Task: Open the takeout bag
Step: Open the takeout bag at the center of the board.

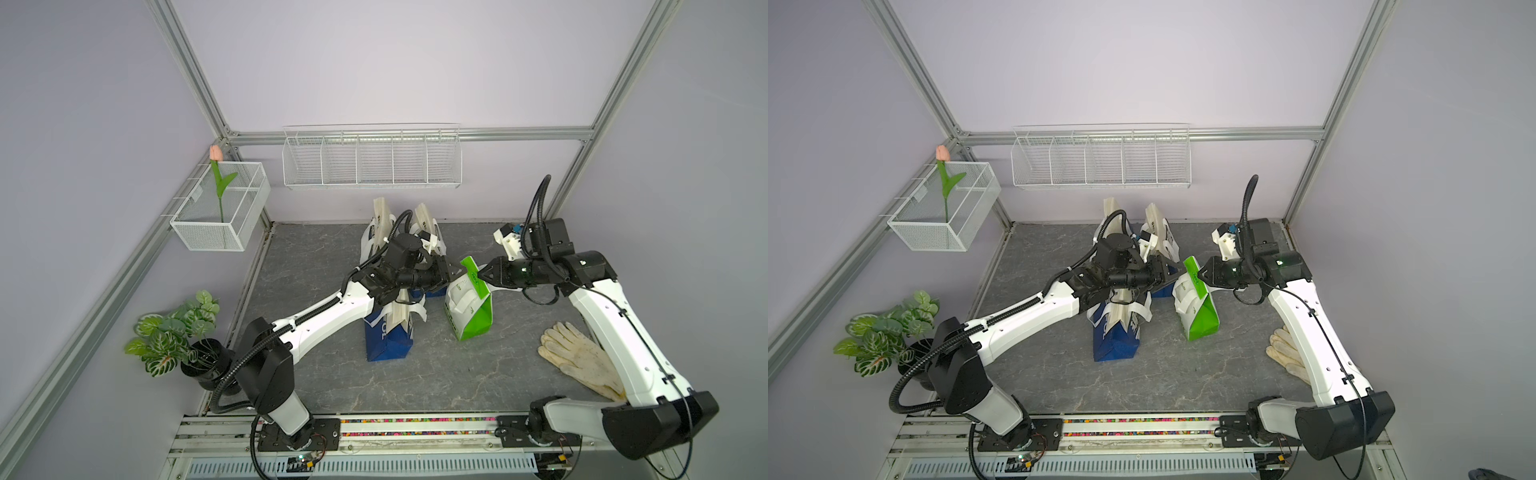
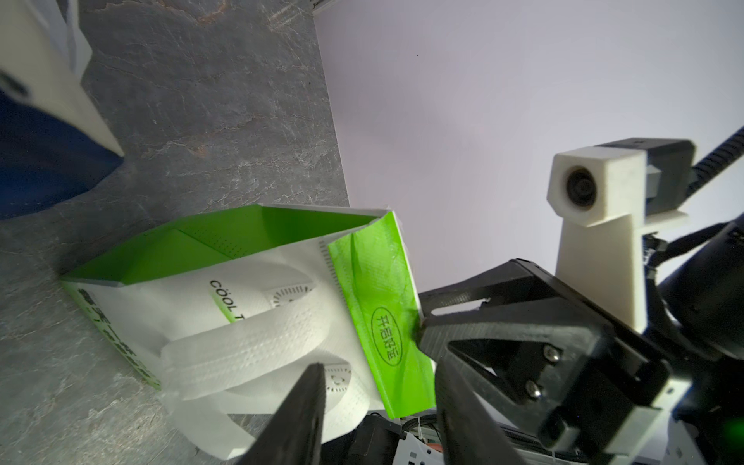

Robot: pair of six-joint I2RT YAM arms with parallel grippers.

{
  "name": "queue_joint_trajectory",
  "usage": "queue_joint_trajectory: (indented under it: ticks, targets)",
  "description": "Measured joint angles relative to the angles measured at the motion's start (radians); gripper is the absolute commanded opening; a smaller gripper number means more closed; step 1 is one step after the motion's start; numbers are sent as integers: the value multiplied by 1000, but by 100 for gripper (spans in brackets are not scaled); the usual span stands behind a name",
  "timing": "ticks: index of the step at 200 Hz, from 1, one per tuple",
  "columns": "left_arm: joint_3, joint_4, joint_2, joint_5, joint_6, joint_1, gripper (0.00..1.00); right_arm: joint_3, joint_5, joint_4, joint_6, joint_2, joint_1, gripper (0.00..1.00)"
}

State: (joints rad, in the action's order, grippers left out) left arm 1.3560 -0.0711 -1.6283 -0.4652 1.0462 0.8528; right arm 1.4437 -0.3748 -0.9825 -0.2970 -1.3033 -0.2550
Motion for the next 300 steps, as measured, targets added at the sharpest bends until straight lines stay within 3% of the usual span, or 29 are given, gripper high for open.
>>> queue_joint_trajectory:
  ticks: [29, 46, 55, 75, 111, 300]
  targets:
    - [0, 18, 0, 0, 6, 0, 47, 6, 0, 1, 2, -7, 0, 16]
    - [-4, 22, 2, 2, 9, -3, 47, 8, 0, 1, 6, -8, 0, 35]
    - [-8, 22, 3, 3, 10, -5, 47, 8, 2, 1, 2, -10, 0, 37]
    - [-18, 22, 8, 4, 10, -8, 47, 11, 10, 0, 11, -20, 0, 30]
    - [-20, 22, 10, 8, 10, -10, 46, 16, 19, 1, 19, -43, 0, 7]
    - [-190, 347, 22, 34, 126, -37, 43, -53, -219, 68, -32, 8, -4, 7]
